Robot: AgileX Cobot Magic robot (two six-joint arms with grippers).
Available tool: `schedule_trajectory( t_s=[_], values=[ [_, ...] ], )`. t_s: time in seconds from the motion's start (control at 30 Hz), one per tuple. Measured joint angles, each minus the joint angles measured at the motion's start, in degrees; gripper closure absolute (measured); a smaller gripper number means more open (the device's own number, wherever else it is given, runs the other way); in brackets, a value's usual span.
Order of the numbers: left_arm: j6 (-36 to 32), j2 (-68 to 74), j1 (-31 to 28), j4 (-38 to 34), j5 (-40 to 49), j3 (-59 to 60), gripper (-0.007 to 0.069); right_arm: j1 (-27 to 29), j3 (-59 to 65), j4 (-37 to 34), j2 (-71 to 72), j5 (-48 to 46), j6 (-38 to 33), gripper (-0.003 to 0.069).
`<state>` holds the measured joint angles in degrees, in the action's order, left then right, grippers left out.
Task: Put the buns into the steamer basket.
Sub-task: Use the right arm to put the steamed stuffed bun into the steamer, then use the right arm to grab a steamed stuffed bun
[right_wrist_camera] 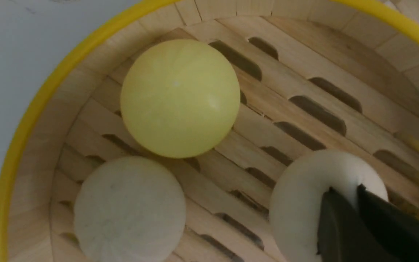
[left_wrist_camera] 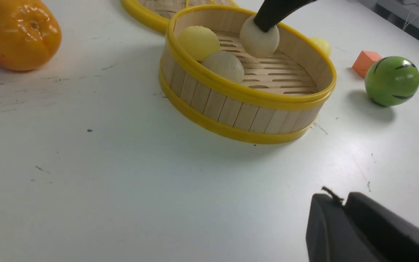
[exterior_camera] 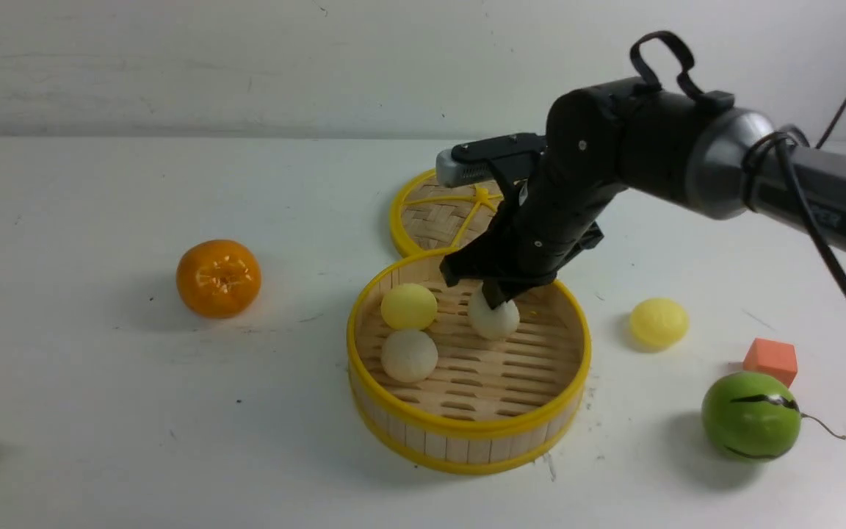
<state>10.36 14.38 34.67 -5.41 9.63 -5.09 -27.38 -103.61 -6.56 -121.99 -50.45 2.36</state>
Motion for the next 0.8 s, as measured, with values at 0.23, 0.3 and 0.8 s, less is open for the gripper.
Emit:
schedule_trajectory(
  t_s=[0.23, 0.3, 0.8],
  values=[
    [0.0, 0.0, 0.0, 0.0, 0.0, 0.0, 0.0562, 0.0, -0.9, -0.2, -0.7, -0.9, 0.2, 0.0410],
    [0.0, 0.0, 0.0, 0.0, 0.0, 0.0, 0.0561, 0.0, -1.4, -0.1, -0.3, -2.0, 0.2, 0.0334],
    [0.0, 0.0, 0.0, 0.0, 0.1, 0.0, 0.0550, 15.9, 6.6, 8.0, 11.2, -14.8, 6.7, 0.0378]
  ],
)
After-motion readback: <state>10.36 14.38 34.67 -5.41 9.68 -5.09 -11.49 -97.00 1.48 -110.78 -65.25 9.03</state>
